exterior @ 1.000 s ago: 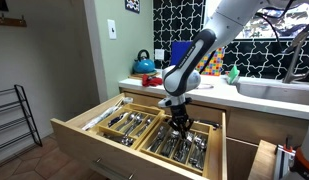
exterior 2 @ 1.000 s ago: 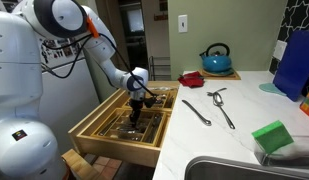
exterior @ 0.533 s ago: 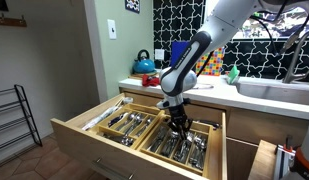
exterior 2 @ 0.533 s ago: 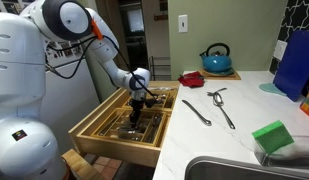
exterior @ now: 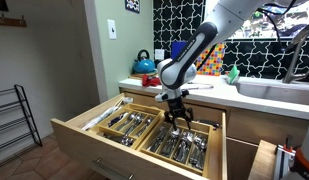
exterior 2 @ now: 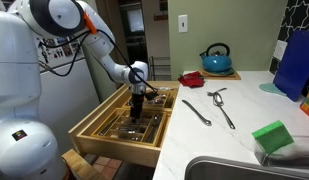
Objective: Pick up one silver fork from the kitchen counter and put it in the second cutlery compartment from the right in the open drawer
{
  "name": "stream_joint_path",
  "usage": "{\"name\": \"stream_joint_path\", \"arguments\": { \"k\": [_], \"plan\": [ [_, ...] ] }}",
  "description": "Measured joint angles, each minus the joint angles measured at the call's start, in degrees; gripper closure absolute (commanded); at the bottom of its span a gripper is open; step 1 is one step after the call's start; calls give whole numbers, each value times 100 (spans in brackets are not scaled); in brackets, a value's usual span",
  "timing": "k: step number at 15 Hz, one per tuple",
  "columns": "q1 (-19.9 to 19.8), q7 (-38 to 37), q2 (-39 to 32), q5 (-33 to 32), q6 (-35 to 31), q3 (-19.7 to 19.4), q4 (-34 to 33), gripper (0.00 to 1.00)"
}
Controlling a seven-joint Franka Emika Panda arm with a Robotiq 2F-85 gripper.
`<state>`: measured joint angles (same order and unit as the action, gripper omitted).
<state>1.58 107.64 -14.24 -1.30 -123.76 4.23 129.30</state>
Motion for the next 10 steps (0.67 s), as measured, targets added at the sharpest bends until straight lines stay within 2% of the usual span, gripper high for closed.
{"name": "stream_joint_path", "arguments": {
  "k": [6,10],
  "plan": [
    [0,-137,1275,-1226,299,-18,432,0],
    [10,-471,2237,-1494,453,-23,781,0]
  ]
}}
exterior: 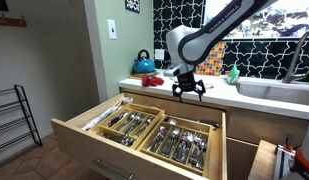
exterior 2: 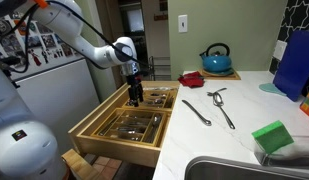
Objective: Pick up one silver fork from the kitchen counter and put it in the second cutlery compartment from the right in the open drawer
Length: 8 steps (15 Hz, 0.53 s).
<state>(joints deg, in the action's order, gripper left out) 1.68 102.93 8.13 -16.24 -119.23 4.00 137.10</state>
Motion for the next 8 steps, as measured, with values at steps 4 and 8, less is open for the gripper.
{"name": "stream_joint_path", "arguments": {
  "k": [4,8],
  "plan": [
    [50,-696,962,470,478,-42,275,0],
    [103,-1368,1923,1106,1378,-220,472,0]
  ]
}}
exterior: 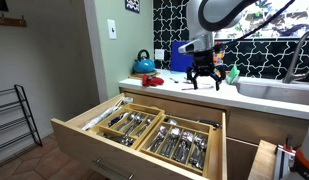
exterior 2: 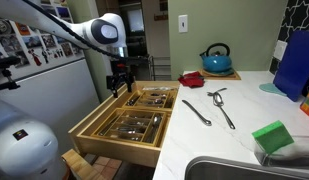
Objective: Pick up one silver fork from the kitchen counter and put it in the second cutlery compartment from the right in the open drawer
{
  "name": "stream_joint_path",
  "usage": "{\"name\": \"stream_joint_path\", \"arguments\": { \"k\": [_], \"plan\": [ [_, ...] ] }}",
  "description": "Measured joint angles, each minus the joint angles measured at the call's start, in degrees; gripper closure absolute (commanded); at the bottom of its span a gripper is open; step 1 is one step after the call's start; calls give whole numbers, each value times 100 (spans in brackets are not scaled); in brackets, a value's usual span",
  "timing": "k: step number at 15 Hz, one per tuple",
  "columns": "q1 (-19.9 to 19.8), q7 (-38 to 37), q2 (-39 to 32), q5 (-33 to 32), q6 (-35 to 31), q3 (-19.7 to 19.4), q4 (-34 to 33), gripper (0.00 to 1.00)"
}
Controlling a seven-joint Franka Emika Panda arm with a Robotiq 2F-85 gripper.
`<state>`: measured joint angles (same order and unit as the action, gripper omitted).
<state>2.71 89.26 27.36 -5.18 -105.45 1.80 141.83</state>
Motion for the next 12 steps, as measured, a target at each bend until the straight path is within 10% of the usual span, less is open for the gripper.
{"name": "stream_joint_path", "arguments": {
  "k": [12],
  "plan": [
    [122,-2793,2009,593,1465,-269,313,0]
  ]
}}
